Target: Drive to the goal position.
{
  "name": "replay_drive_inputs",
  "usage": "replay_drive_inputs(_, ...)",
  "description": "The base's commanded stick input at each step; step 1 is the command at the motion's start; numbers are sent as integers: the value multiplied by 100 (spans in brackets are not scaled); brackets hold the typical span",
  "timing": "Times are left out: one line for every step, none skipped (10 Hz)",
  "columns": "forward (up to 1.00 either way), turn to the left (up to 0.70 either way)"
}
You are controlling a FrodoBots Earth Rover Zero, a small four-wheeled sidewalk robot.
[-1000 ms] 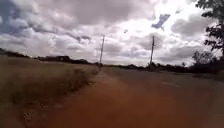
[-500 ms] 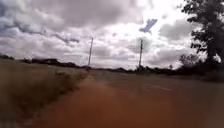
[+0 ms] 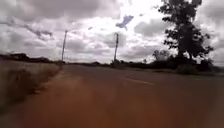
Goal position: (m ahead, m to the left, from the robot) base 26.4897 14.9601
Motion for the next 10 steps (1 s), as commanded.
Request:
replay_drive_inputs(85,-2)
replay_drive_inputs(85,0)
replay_drive_inputs(85,0)
replay_drive_inputs(85,0)
replay_drive_inputs(85,0)
replay_drive_inputs(85,0)
replay_drive_inputs(85,0)
replay_drive_inputs(85,0)
replay_drive_inputs(85,34)
replay_drive_inputs(85,34)
